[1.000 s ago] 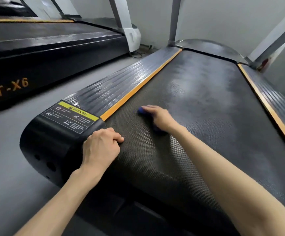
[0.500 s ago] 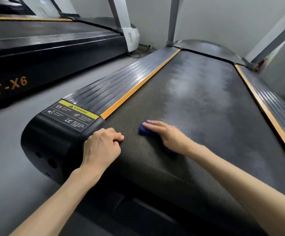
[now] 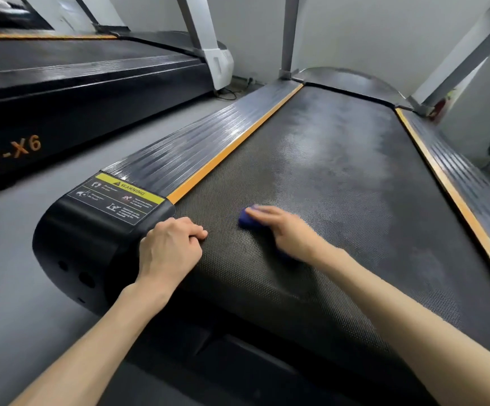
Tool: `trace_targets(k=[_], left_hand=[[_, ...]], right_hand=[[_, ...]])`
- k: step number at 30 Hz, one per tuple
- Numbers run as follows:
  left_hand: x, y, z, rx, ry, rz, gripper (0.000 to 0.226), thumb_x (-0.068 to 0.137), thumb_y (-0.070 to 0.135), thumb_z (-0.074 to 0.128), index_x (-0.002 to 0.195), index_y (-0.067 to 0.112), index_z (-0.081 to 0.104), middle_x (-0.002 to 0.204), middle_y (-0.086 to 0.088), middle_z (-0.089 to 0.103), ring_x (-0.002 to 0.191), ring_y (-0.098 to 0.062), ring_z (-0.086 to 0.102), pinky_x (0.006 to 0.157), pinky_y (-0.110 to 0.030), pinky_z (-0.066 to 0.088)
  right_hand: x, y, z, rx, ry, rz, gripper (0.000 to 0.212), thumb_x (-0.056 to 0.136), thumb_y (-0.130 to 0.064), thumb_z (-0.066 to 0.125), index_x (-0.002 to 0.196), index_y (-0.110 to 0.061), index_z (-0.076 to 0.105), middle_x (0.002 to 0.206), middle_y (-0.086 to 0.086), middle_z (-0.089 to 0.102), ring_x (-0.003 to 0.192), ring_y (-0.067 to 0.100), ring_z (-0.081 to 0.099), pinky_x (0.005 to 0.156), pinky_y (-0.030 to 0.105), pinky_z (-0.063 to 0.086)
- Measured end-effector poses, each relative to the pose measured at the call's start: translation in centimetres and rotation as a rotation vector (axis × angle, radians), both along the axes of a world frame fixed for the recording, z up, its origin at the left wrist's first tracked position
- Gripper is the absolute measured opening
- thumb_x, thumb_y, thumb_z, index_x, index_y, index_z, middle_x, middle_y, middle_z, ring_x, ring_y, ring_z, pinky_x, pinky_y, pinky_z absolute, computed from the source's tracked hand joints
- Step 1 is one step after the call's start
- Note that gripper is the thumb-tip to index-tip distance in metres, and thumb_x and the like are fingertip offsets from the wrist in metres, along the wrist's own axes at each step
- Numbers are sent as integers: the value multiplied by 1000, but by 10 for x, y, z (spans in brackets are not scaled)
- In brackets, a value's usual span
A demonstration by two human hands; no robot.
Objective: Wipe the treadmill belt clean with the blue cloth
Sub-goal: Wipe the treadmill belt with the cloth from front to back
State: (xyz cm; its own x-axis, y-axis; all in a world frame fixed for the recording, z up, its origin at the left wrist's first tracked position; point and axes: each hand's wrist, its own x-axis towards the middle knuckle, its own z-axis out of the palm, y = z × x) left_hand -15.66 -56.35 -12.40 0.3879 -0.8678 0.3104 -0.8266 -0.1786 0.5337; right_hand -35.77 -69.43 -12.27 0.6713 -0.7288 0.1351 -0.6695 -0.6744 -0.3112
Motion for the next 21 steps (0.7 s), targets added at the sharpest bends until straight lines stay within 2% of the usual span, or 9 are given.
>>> trace_targets(k=[3,5,6,8,11,13,16,17,21], left_hand=[[-1,5,0,23,-3,-32,26,88,17,53,105,27,71,108,2,68,100,-22,61,83,-39,53],[-3,8,2,51,-52,-86,33,87,13,51,114,26,67,118,8,64,108,-18,58,89,-37,49],[-3,8,4,71,-82,-117,35,87,13,51,117,25,65,121,10,62,111,-16,56,91,-35,47],[1,7,11,111,-92,-148,35,87,15,50,117,25,65,122,11,62,112,-15,56,94,-34,46],[5,12,17,102,-64,-165,29,89,14,49,109,23,69,116,7,65,106,-16,61,93,-36,50],[7,21,17,63,-73,-174,30,90,11,48,111,20,68,116,4,65,103,-16,62,90,-36,53],[16,34,15,5,-77,-167,44,89,2,46,129,17,56,124,-1,60,110,-19,60,90,-33,53],[21,36,14,-12,-60,-155,49,87,-2,45,132,16,53,126,-2,59,112,-20,59,92,-33,51],[31,36,11,-81,28,-102,53,81,-12,42,127,11,56,123,-8,61,112,-21,59,98,-33,48]], right_hand=[[-9,-36,7,18,20,-484,67,83,5,39,144,-23,31,153,1,26,136,29,29,109,34,25],[6,-29,11,8,5,-543,64,85,3,40,144,-19,30,152,4,25,135,32,28,108,35,24],[18,-17,11,27,-36,-488,64,85,4,39,143,-20,32,153,2,25,136,29,27,110,33,22],[40,16,2,15,-93,-238,64,84,5,38,141,-25,37,152,-4,27,139,21,25,112,30,18],[46,43,-1,-11,-37,86,64,86,6,37,141,-28,37,151,-6,28,138,16,25,111,25,18],[38,19,6,45,17,18,66,85,9,36,141,-27,37,151,-5,28,138,19,26,112,26,17],[43,-3,14,49,-5,-324,65,84,6,38,142,-24,34,154,1,23,139,29,22,113,33,14],[54,6,14,27,-13,-336,64,84,5,39,143,-22,34,154,2,23,139,29,21,113,34,14],[88,81,3,-17,-44,94,65,84,1,43,144,-23,32,153,0,24,140,21,19,115,30,6]])
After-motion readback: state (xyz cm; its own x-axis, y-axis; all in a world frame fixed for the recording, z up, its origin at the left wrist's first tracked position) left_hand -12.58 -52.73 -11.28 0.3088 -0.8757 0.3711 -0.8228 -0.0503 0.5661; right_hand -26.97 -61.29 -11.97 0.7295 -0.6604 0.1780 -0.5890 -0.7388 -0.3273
